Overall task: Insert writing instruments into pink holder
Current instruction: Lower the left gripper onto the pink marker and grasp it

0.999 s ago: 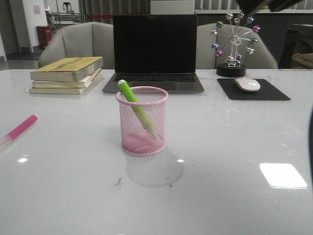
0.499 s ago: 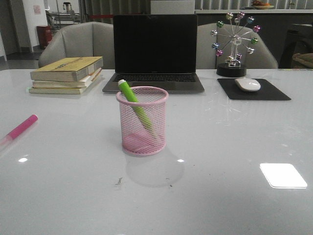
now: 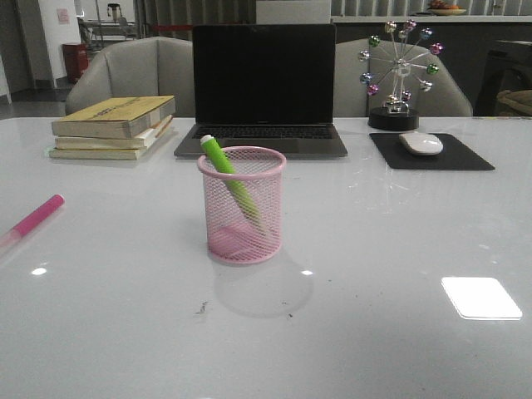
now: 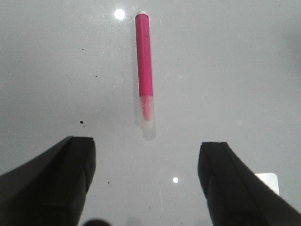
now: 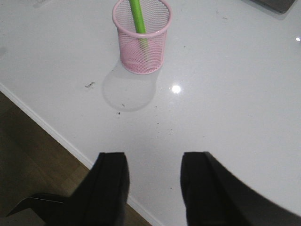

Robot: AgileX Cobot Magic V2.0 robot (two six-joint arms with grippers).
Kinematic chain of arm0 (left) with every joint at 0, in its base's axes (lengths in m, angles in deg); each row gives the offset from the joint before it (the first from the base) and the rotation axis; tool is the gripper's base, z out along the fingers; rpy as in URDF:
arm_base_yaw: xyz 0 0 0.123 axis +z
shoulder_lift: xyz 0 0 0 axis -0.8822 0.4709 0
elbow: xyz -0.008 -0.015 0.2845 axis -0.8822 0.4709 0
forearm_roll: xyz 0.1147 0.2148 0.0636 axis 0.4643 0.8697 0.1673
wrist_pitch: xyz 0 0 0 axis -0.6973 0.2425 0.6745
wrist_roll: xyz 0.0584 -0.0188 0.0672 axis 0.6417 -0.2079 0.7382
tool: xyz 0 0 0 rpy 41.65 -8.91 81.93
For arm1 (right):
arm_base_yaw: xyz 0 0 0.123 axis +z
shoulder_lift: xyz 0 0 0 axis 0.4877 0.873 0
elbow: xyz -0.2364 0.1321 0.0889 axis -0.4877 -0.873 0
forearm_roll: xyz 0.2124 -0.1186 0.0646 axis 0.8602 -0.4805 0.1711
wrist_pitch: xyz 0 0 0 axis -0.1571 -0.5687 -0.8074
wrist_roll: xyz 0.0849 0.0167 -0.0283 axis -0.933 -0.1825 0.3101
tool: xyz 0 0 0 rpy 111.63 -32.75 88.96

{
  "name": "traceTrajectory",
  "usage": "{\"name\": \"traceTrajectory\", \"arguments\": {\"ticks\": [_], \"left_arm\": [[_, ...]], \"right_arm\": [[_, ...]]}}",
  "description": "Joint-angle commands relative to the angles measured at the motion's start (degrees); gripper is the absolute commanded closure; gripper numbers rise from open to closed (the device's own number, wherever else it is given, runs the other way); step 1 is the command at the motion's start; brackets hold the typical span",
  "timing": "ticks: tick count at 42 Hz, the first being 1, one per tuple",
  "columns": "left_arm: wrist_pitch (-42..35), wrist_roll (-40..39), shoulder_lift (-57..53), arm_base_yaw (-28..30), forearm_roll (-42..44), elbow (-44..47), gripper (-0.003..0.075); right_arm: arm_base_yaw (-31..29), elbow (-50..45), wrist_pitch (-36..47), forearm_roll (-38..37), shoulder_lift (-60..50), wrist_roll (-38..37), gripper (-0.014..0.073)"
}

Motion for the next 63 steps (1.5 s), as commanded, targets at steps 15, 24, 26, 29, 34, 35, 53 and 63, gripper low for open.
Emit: {"name": "traceTrajectory", "arguments": {"ticks": [15, 24, 26, 29, 34, 35, 53, 63], "left_arm": [[-1.5, -0.5, 20.6, 0.2, -0.5, -18.2, 0.0211], [-1.2, -0.5, 26.9, 0.2, -0.3, -24.3, 0.0211], [-1.2, -0.5, 28.0, 0.2, -0.3, -25.4, 0.0211], [-1.2, -0.5, 29.3, 0.2, -0.3, -26.6, 0.0211], [-1.2, -0.5, 31.1, 0.2, -0.3, -28.4, 0.0211], [-1.2, -0.5, 31.4, 0.2, -0.3, -28.7, 0.0212], [0.6, -0.5, 34.6, 0.2, -0.2, -31.1, 0.0304], [1.8, -0.5, 34.6, 0.2, 0.0, -31.1, 0.0500]], "right_arm": [[-0.2, 1.6, 3.5, 0.0, -0.3, 0.5, 0.0196], [-0.2, 1.6, 3.5, 0.0, -0.3, 0.5, 0.0196], [-0.2, 1.6, 3.5, 0.0, -0.3, 0.5, 0.0196], [-0.2, 1.6, 3.5, 0.0, -0.3, 0.5, 0.0196], [-0.2, 1.6, 3.5, 0.0, -0.3, 0.5, 0.0196], [-0.2, 1.6, 3.5, 0.0, -0.3, 0.5, 0.0196], [-0.2, 1.6, 3.5, 0.0, -0.3, 0.5, 0.0196], [-0.2, 1.6, 3.5, 0.0, -0.3, 0.5, 0.0196]]}}
